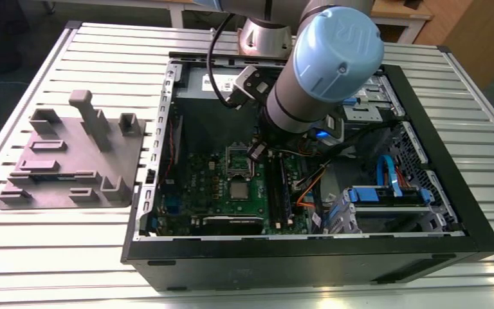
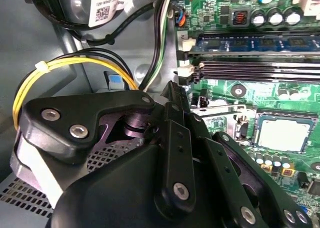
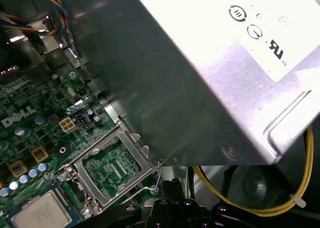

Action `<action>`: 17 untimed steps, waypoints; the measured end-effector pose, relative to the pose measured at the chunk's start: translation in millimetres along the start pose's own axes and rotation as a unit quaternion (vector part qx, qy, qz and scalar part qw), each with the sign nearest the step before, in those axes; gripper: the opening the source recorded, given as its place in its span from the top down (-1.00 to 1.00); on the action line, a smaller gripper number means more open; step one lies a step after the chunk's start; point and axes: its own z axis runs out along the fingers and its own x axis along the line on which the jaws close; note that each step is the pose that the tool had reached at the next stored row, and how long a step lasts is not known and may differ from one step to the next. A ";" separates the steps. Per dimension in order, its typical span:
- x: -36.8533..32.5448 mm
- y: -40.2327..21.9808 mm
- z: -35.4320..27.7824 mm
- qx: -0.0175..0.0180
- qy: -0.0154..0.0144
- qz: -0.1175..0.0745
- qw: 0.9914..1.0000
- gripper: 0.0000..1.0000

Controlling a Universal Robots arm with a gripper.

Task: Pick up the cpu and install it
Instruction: 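Close the cpu cover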

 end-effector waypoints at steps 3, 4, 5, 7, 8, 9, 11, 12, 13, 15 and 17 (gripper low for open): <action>-0.4 0.3 1.9 -0.002 -0.002 -0.001 1.000 0.79; -0.2 0.5 2.4 -0.002 -0.002 -0.002 1.000 0.79; 0.0 0.7 2.8 -0.002 -0.002 -0.002 1.000 0.79; 0.3 0.8 3.6 -0.003 -0.002 -0.003 1.000 0.79; 0.5 0.9 3.8 -0.003 -0.002 -0.004 1.000 0.79; 0.6 0.9 4.1 -0.003 -0.001 -0.004 1.000 0.79; 0.7 0.9 4.5 -0.003 -0.001 -0.005 1.000 0.79; 0.7 1.0 4.6 -0.003 -0.001 -0.005 1.000 0.79; 0.9 1.2 4.7 -0.003 -0.001 -0.005 1.000 0.79; 1.1 1.6 4.8 -0.003 -0.001 -0.005 1.000 0.79; 1.3 1.9 5.0 -0.002 0.001 -0.006 1.000 0.79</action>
